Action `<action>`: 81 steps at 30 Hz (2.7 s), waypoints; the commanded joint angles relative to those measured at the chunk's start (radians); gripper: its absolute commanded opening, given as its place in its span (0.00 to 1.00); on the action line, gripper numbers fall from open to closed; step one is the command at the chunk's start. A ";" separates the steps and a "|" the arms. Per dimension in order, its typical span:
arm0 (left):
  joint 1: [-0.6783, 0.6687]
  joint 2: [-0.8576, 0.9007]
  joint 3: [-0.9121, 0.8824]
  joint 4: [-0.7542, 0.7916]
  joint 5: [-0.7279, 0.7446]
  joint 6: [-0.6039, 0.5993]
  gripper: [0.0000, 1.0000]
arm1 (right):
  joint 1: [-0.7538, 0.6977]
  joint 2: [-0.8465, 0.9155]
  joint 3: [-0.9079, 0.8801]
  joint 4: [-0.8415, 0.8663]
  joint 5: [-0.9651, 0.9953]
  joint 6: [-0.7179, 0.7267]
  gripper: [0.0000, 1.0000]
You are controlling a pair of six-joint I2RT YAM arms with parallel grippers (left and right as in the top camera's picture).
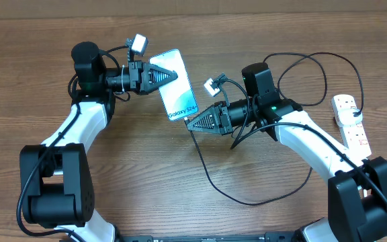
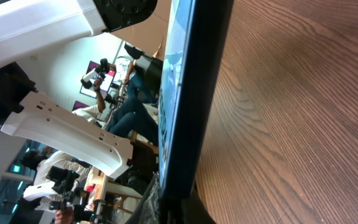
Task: Plug charger to phone and switch on socket
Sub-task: 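Align the plug under the phone's charging port with the right gripper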
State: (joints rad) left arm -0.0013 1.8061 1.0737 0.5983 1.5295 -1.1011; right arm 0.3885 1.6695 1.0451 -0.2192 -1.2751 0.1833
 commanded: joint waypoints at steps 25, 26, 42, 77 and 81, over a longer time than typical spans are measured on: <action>-0.005 0.006 0.015 -0.015 -0.010 0.025 0.04 | 0.003 0.003 0.001 0.010 -0.009 0.000 0.04; -0.005 0.006 0.015 -0.023 -0.012 0.026 0.04 | 0.003 0.003 0.001 0.009 -0.009 0.000 0.04; -0.006 0.006 0.014 -0.026 0.050 0.058 0.04 | 0.003 0.003 0.003 0.053 0.037 0.001 0.04; -0.039 0.006 -0.005 -0.026 0.050 0.108 0.04 | 0.003 0.003 0.063 0.074 0.175 0.000 0.04; -0.039 0.006 -0.005 -0.026 0.051 0.129 0.04 | 0.003 0.002 0.064 0.013 0.176 -0.001 0.04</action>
State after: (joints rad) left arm -0.0063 1.8061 1.0737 0.5720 1.4960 -0.9943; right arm 0.3943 1.6695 1.0538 -0.1940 -1.1610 0.1833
